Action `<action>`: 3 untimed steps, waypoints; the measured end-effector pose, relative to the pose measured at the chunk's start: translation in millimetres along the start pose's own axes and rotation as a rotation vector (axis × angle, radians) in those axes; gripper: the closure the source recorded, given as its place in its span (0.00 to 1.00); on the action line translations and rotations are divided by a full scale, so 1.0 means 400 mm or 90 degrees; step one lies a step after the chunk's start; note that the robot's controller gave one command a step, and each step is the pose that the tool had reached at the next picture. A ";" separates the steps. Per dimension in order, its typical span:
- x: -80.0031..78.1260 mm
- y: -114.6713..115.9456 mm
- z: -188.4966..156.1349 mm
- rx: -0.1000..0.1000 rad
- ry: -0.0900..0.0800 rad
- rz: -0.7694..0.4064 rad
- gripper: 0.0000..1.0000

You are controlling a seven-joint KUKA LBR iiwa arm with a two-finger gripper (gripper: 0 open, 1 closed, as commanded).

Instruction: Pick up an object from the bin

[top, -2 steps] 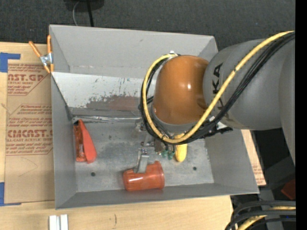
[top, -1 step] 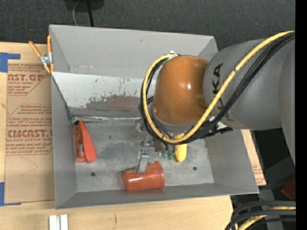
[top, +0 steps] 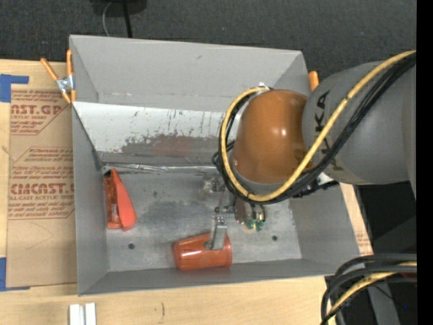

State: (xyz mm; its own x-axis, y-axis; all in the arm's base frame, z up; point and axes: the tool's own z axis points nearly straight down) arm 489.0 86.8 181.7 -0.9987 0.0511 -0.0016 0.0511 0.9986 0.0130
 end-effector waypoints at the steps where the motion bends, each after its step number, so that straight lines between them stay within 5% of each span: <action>1: 0.001 -0.081 0.133 0.001 0.000 -0.066 0.00; 2: 0.013 -0.077 0.256 0.000 0.001 -0.103 1.00; 3: 0.013 -0.077 0.256 -0.001 0.001 -0.103 1.00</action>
Offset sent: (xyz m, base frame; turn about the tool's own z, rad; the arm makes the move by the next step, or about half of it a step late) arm -0.0059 -0.0293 -0.1019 -0.1622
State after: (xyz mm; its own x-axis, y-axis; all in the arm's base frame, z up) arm 482.6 57.8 78.9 -0.9939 -0.1101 -0.0023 -0.1101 0.9938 0.0134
